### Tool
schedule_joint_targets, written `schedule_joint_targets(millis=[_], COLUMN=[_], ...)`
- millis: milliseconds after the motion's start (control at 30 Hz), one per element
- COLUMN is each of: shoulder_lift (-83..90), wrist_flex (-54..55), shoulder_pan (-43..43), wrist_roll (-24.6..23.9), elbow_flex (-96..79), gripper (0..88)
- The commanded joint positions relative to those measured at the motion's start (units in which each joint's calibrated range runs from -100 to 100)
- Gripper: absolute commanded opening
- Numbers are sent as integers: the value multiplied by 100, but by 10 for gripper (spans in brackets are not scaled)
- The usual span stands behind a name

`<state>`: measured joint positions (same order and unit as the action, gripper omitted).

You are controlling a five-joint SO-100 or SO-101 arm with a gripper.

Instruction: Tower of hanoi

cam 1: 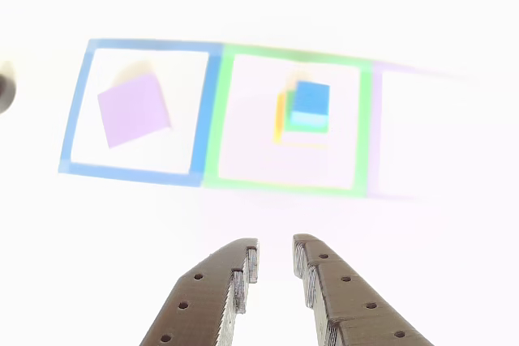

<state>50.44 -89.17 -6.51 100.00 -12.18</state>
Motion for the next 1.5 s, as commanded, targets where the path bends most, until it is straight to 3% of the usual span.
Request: schedule_joint_targets(millis=[0, 333, 500, 600, 767, 1233, 1467], shoulder_lift=[-50, -99, 208, 579, 1032, 1290, 353], wrist_flex=[-986, -1075, -784, -201, 1103, 6172, 8431], shoulder_pan=[536, 1006, 1111, 1264, 1427, 1303, 1130], wrist_roll=[0, 0, 0, 0, 0, 0, 0], elbow_flex=[1318, 1646, 909, -27, -1727, -5882, -6809], gripper=[2, 40, 111, 204, 275, 285, 286])
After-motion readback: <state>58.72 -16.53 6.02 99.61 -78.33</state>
